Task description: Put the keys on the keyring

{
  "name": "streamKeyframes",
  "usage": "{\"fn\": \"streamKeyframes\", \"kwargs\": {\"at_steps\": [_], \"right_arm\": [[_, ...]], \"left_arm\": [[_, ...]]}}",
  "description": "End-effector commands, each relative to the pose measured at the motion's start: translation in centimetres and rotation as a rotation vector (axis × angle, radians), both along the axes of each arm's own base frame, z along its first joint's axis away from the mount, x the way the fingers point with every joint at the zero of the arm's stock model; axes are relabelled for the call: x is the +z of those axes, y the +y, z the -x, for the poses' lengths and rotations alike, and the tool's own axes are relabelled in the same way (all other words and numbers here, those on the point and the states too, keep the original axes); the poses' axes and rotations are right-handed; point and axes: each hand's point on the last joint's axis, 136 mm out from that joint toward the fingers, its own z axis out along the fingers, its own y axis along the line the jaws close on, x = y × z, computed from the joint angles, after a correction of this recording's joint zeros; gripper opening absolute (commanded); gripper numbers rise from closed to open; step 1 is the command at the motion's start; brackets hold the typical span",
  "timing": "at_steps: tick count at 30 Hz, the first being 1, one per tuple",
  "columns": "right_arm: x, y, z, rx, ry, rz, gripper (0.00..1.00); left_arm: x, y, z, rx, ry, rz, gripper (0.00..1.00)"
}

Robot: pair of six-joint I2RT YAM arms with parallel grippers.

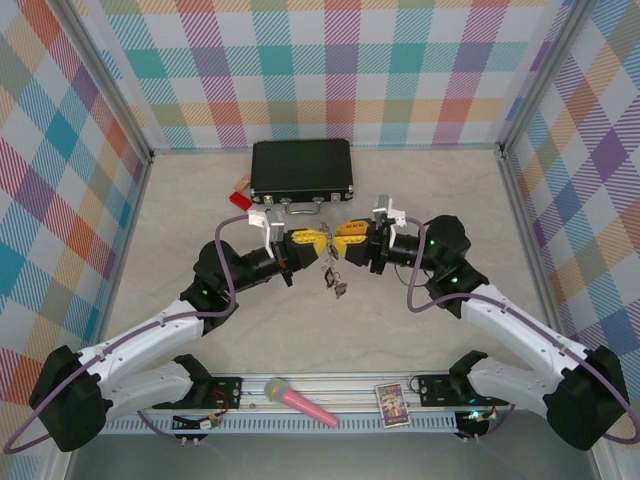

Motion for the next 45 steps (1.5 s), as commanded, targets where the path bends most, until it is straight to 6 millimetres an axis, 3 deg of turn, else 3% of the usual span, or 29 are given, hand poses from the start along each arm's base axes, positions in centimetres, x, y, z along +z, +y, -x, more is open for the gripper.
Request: {"fn": "streamKeyframes", "kwargs": {"at_steps": [1, 9, 13, 16, 19, 25, 27, 30, 32, 39, 45], "right_arm": [[2.1, 0.1, 0.5, 0.054, -0.027, -0.047, 0.21], [0.9, 0.6, -0.3, 0.07, 0.025, -0.03, 0.2], [1.3, 0.6, -0.4, 0.084, 0.01, -0.046, 0.21], [1.3, 0.7, -0.3, 0.104, 0.018, -0.045, 0.15], [1.2, 0.9, -0.3, 0.122, 0.03, -0.041, 0.0], [0.8, 0.6, -0.2, 0.121, 0.025, -0.032, 0.0], [0.6, 0.4, -0.3, 0.108, 0.017, -0.022, 0.0], [-0.2, 0.2, -0.6, 0.084, 0.014, 0.013, 0.0], [-0.7, 0.0, -0.6, 0.069, 0.0, 0.041, 0.0], [-3.1, -0.1, -0.6, 0.066, -0.044, 0.177, 0.0], [-5.3, -0.1, -0.3, 0.096, -0.071, 0.295, 0.0]], "left_arm": [[1.7, 0.2, 0.6, -0.014, -0.063, 0.044, 0.0], [1.9, 0.1, 0.7, -0.025, -0.065, 0.048, 0.0], [1.8, -0.1, 0.9, -0.041, -0.059, 0.05, 0.0], [1.7, -0.2, 0.9, -0.045, -0.057, 0.051, 0.0], [1.8, -0.1, 0.9, -0.043, -0.059, 0.052, 0.0], [1.6, 0.0, 0.8, -0.032, -0.051, 0.037, 0.0], [1.2, 0.0, 0.6, -0.02, -0.033, 0.017, 0.0], [0.3, 0.2, 0.1, 0.004, -0.009, -0.036, 0.17], [-0.2, 0.5, 0.0, 0.019, -0.002, -0.077, 0.2], [-2.1, 1.3, 0.5, -0.002, 0.015, -0.269, 0.21], [-5.0, 1.3, 0.9, -0.056, 0.023, -0.483, 0.21]]}}
